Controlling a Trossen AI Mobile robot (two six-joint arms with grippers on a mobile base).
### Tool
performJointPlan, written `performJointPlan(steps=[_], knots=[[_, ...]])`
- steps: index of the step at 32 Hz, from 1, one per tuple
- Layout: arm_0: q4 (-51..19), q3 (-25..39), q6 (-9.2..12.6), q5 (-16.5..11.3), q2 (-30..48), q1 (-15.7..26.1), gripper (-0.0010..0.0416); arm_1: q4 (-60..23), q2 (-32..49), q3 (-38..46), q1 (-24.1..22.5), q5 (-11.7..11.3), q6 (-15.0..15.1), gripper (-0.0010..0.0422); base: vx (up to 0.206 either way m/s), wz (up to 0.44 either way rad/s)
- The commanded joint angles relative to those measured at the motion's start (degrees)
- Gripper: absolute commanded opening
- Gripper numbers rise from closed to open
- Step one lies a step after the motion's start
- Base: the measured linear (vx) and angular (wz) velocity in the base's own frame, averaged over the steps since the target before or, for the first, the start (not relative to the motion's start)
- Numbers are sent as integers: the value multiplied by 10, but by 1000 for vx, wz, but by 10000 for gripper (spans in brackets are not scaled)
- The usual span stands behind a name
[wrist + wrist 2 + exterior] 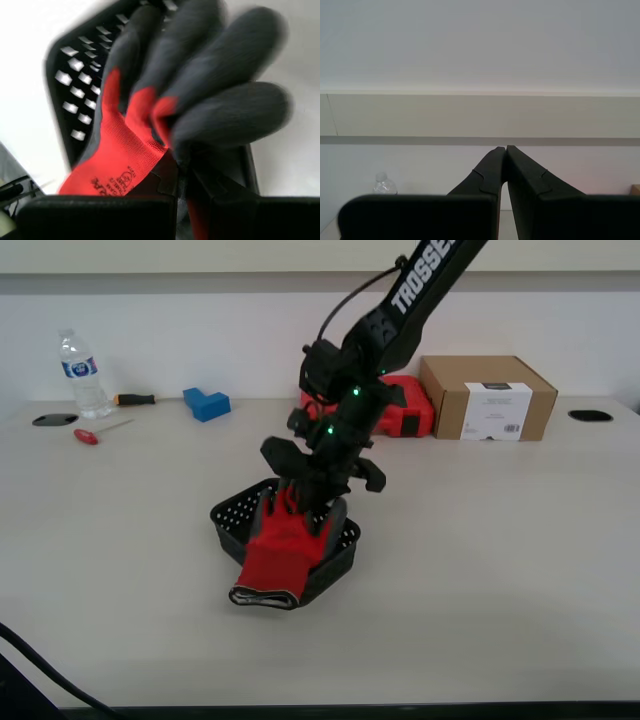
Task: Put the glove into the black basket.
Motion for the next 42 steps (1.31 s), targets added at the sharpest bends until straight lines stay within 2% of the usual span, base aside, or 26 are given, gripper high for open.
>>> performJointPlan(steps=[1, 7, 11, 12, 13, 15, 17, 21, 26, 28, 30, 31, 32, 33, 34, 36, 38, 39, 42], knots=[[-2, 0, 6, -4, 20, 0, -1, 1, 0, 0, 0, -2, 0, 0, 0, 0], [-1, 16, 3, 3, 15, 0, 0, 1, 0, 0, 0, -2, 0, 0, 0, 0], [-11, 44, -11, -2, 15, 0, 4, 1, 0, 0, 0, -2, 0, 0, 0, 0], [-30, 66, -31, -2, 15, 0, 23, 1, 0, 0, 0, -2, 0, 0, 0, 0], [-35, 70, -36, -2, 15, 0, 32, 1, 0, 0, 0, -2, 0, 0, 0, 0], [-49, 83, -35, 0, 15, 0, 78, 1, 0, 0, 0, -2, 0, 0, 0, 0], [-66, 92, -33, 37, 15, 0, 136, 1, 0, 0, 0, -2, 0, 0, 0, 0], [-93, 103, -33, 48, 15, 0, 197, 1, 0, 0, 0, -2, 0, 0, 0, 0], [-121, 143, -33, 51, 14, 0, 232, 1, 0, 0, 0, -2, 0, 0, 0, 0], [-164, 212, -33, 51, 13, -1, 242, 1, 0, 0, 0, -2, 0, 0, 0, 0], [-173, 247, -33, 52, 8, -3, 240, 2, 0, 0, 0, -2, 0, 0, 0, 0], [-174, 271, -34, 59, 1, -6, 237, 1, 0, 0, 0, -2, 0, 0, 0, 0], [-170, 325, -52, 91, -35, -21, 224, 1, 0, 0, 0, -2, 0, 0, 0, 0], [-170, 335, -61, 100, -42, -24, 219, 0, 0, 0, 0, -2, 0, 0, 0, 0], [-173, 363, -93, 144, -83, -40, 203, 4, 0, 1, 0, -3, 0, 0, 15, 75], [-167, 388, -110, 181, -135, -69, 187, 2, -2, 1, 0, -3, 0, 0, -1, 5], [-160, 391, -110, 195, -164, -89, 183, -6, -3, 0, 0, -5, 0, 0, -8, -16], [-144, 393, -114, 204, -194, -114, 181, -5, -4, 1, 0, -12, 0, 0, 0, 0], [-142, 385, -124, 221, -245, -161, 181, -16, -3, 1, 1, -10, 0, 0, -5, -26]])
